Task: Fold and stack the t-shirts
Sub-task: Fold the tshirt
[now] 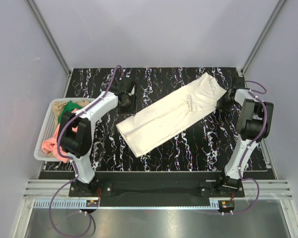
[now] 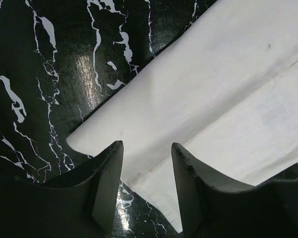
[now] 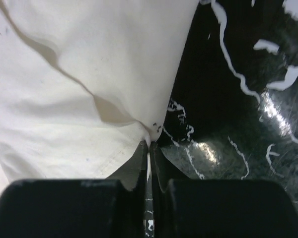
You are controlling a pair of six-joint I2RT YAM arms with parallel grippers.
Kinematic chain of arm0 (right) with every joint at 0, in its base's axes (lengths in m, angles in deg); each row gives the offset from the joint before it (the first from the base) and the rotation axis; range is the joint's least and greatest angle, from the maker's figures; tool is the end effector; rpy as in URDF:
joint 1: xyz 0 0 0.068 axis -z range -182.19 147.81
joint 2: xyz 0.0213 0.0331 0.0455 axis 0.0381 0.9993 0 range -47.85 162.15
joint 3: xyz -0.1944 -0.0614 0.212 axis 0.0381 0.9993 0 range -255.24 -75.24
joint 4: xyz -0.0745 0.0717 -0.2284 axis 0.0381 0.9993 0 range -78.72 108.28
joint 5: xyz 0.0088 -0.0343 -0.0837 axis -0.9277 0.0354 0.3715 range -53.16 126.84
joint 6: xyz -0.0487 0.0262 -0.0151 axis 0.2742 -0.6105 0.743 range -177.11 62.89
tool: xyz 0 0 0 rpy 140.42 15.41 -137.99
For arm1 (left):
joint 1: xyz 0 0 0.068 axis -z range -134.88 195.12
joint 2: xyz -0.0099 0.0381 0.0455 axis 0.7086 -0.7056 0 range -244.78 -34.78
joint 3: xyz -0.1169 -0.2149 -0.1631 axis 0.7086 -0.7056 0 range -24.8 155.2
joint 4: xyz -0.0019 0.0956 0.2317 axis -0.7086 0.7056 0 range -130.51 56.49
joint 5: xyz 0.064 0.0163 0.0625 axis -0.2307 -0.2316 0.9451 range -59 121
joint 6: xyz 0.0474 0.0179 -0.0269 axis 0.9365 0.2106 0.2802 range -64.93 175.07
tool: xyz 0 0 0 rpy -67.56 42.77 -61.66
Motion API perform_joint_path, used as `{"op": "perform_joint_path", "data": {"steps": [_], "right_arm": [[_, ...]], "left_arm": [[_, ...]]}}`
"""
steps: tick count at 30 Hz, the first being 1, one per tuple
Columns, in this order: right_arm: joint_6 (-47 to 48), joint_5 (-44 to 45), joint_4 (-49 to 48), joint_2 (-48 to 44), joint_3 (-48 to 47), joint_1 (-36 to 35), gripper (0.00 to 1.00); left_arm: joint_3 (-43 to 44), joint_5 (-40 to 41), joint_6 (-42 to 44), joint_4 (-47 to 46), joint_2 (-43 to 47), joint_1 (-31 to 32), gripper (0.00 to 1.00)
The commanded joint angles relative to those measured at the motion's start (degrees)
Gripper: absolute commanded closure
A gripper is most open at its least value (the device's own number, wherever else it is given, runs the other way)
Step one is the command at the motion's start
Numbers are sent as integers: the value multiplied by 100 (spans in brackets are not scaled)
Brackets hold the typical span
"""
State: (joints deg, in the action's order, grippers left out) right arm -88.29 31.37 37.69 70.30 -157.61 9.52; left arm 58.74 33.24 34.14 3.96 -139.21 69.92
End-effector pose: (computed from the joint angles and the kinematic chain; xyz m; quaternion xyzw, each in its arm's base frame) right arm 0.4246 -0.0840 0.1767 0.3438 0.9067 0.0863 0.2287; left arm 0.3443 -0.1573 0.2591 0.0287 0.9764 -0.0653 0.2041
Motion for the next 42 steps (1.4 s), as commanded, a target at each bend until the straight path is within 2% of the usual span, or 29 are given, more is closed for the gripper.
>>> {"op": "perform_joint_path", "data": {"steps": [1, 3, 8, 10, 11, 12, 19, 26, 27, 29, 30, 32, 38, 42], "right_arm": [[226, 188, -163, 235, -499, 235, 97], [410, -5, -154, 444, -814, 314, 100], [902, -673, -128, 1042, -1509, 332, 100], [973, -727, -137, 1070, -1651, 332, 91], [1069, -727, -119, 1026, -1668, 332, 82], [1079, -692, -128, 948, -1625, 341, 69], [825, -788, -137, -203, -958, 332, 44], [561, -1535, -311, -1327, 9, 306, 39], [569, -1588, -356, -1425, 263, 289, 39], [543, -1614, -383, -1618, 423, 262, 39], [534, -1702, -374, -1654, 502, 262, 38], [499, -1772, -365, -1786, 546, 253, 38], [376, -1957, -330, -1787, 634, 175, 37], [305, -1869, -496, -1637, 870, -44, 35]], "left_arm": [[153, 4, 150, -26, 352, -1, 51], [144, 92, 255, -17, 265, -10, 49], [311, -189, 642, 9, -200, -28, 42], [468, -337, 747, 9, -376, -45, 41], [504, -399, 913, 18, -560, -36, 41], [557, -452, 976, 35, -657, -36, 41], [251, -532, 977, 106, -975, -107, 43], [-180, -391, 951, 62, -1134, -107, 60], [-259, -391, 924, 53, -1081, -107, 69], [-479, -365, 837, 62, -906, -98, 79], [-567, -278, 775, 53, -844, -98, 90], [-848, -85, 521, 88, -660, -115, 100], [-2051, -145, -287, 10, 227, -142, 100], [-2913, -732, -684, -341, 992, -150, 100]]}}
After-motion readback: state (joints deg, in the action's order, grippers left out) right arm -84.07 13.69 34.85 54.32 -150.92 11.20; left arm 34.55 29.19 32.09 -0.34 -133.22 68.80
